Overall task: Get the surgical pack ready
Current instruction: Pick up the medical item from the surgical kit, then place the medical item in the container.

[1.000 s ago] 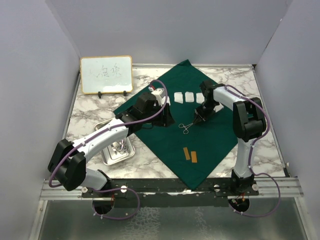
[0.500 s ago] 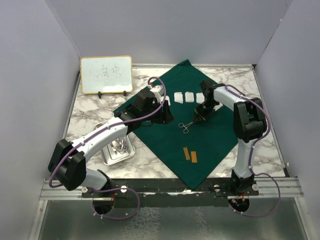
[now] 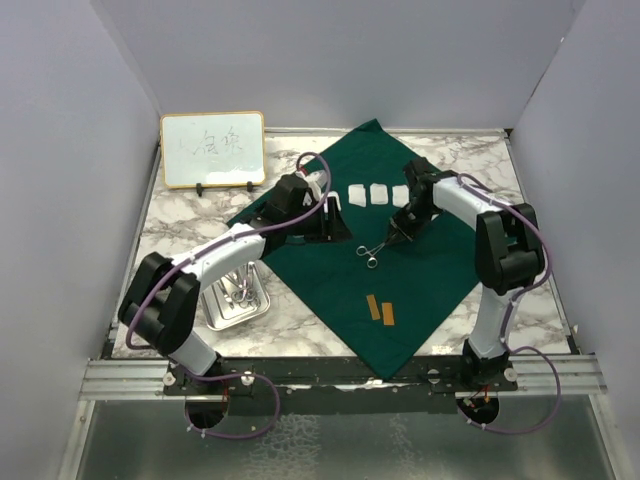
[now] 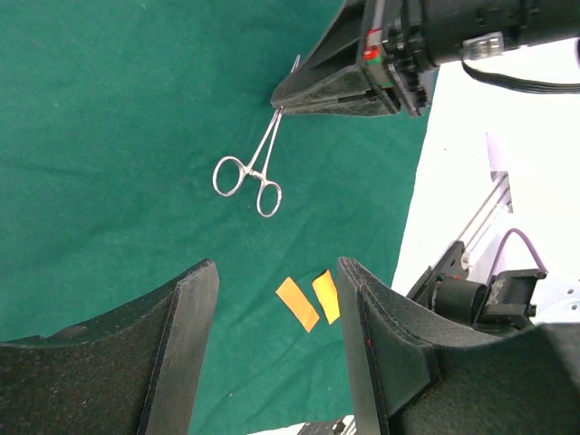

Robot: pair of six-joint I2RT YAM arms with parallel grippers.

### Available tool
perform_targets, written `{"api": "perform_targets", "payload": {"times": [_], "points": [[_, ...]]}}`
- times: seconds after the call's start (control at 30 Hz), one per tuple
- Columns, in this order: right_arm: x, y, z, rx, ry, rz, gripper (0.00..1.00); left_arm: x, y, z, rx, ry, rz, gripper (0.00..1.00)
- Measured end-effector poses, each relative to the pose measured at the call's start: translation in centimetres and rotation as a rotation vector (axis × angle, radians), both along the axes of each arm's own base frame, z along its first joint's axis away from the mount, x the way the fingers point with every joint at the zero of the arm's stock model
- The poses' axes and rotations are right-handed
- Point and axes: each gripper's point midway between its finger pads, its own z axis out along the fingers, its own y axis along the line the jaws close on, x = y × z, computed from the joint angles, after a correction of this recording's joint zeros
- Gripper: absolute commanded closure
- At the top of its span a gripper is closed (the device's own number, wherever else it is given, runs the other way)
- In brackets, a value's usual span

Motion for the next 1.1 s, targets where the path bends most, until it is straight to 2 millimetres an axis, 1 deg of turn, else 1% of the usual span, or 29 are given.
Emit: {"api": "perform_targets", "payload": {"times": [0.1, 0.33, 0.43, 0.53, 0.63, 0.83, 0.93, 1.03, 1.07, 1.1], "points": [[0.0, 0.2, 0.9, 0.019, -0.035, 0.024, 0.99, -0.1, -0.9, -1.4, -0.019, 0.052, -0.024, 0.42], [-0.2, 0.7, 2.9, 0.065, -0.099, 0.082, 0.99, -0.6, -2.7, -6.2, -0.054, 0.22, -0.071, 0.42], [-0.2, 1.0, 3.5, 0.088, -0.118, 0.109, 0.99, -0.7, -3.4, -7.2, -0.079, 0.276, -0.086, 0.44], [-0.2, 1.2, 3.8, 0.101, -0.136, 0.134, 0.99, -0.7, -4.3, -7.3, -0.122, 0.3, -0.107, 0.47], [-0.2, 1.5, 4.4, 0.12, -0.153, 0.157, 0.99, -0.7, -5.1, -7.0, -0.16, 0.311, -0.131, 0.54], [-0.6, 1.8, 4.8, 0.143, -0.164, 0.186, 0.99, -1.0, -6.1, -6.6, -0.205, 0.32, -0.164, 0.65], [-0.9, 1.8, 4.8, 0.151, -0.163, 0.193, 0.99, -1.0, -6.2, -6.5, -0.215, 0.322, -0.169, 0.73], [-1.2, 1.9, 5.0, 0.16, -0.164, 0.197, 0.99, -1.0, -6.3, -6.6, -0.219, 0.324, -0.169, 0.84], [-1.2, 1.9, 5.1, 0.163, -0.167, 0.199, 0.99, -1.0, -6.3, -6.5, -0.219, 0.324, -0.17, 0.91], [-1.2, 1.9, 5.2, 0.164, -0.173, 0.2, 0.99, -1.0, -6.3, -6.5, -0.22, 0.325, -0.172, 1.0]]}}
